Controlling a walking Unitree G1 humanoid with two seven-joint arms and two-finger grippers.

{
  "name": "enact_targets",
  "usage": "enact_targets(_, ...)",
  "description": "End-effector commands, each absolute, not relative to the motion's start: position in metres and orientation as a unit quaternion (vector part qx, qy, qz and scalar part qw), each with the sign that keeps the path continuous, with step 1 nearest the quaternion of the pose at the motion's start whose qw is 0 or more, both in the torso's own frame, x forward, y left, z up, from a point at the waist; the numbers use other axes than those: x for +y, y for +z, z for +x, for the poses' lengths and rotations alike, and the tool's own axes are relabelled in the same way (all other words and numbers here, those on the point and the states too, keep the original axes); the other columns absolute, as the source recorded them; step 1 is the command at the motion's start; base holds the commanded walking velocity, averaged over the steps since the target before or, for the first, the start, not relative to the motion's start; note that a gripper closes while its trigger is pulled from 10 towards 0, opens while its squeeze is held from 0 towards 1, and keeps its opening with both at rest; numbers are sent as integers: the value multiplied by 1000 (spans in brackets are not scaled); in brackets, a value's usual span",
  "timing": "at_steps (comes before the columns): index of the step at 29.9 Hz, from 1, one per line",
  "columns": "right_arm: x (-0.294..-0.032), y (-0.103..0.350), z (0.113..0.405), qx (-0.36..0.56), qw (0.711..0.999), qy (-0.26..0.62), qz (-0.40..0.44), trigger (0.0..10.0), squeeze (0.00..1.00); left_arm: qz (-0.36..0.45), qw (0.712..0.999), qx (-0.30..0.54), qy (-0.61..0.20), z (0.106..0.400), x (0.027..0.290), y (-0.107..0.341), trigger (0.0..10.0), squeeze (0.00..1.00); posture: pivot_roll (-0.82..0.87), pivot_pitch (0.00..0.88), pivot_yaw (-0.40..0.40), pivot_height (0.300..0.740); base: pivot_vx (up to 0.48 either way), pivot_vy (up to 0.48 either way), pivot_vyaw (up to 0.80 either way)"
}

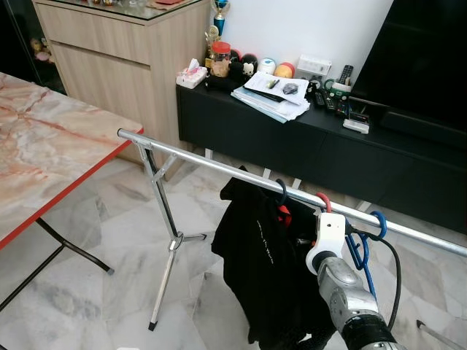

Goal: Hang hanger

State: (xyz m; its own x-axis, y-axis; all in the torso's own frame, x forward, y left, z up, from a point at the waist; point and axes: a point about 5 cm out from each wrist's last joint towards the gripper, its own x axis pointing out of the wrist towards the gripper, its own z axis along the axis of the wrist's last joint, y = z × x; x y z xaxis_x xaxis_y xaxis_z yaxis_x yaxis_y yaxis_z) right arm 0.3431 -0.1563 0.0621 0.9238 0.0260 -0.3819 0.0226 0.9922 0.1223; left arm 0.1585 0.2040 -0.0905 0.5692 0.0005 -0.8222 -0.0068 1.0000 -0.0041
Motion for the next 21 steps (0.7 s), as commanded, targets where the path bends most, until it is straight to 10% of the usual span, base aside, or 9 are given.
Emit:
enact_targets(1,-163,65,343,186,979,-32,74,0,0,-4,871,491,-8,146,198,-97,10000,0,54,102,-92,740,0,0,0)
enact_targets(7,-177,56,337,207,962,-109,137,0,0,-6,872,490,-10,147,196,-97,10000,0,53,104,-92,740,0,0,0)
enact_targets(9,-176,56,337,207,961,-107,150,2000,0,-7,872,490,-11,146,195,-97,10000,0,53,104,-93,740,0,0,0)
enact_targets(10,-175,57,338,206,961,-103,151,4471,0,-7,872,490,-11,146,195,-97,10000,0,52,103,-93,740,0,0,0)
enact_targets(11,-175,57,338,205,962,-100,151,9333,0,-7,872,490,-11,146,195,-98,10000,0,53,103,-93,740,0,0,0)
enact_targets(18,-170,66,343,186,968,-88,147,10000,0,-7,871,490,-11,145,196,-98,10000,0,52,103,-93,740,0,0,0)
enact_targets(19,-169,66,343,185,968,-88,148,10000,827,-8,871,490,-11,145,196,-98,10000,0,53,102,-94,740,0,0,0)
enact_targets(21,-169,67,343,185,968,-86,147,10000,1000,-8,872,490,-11,145,196,-98,10000,0,53,102,-94,740,0,0,0)
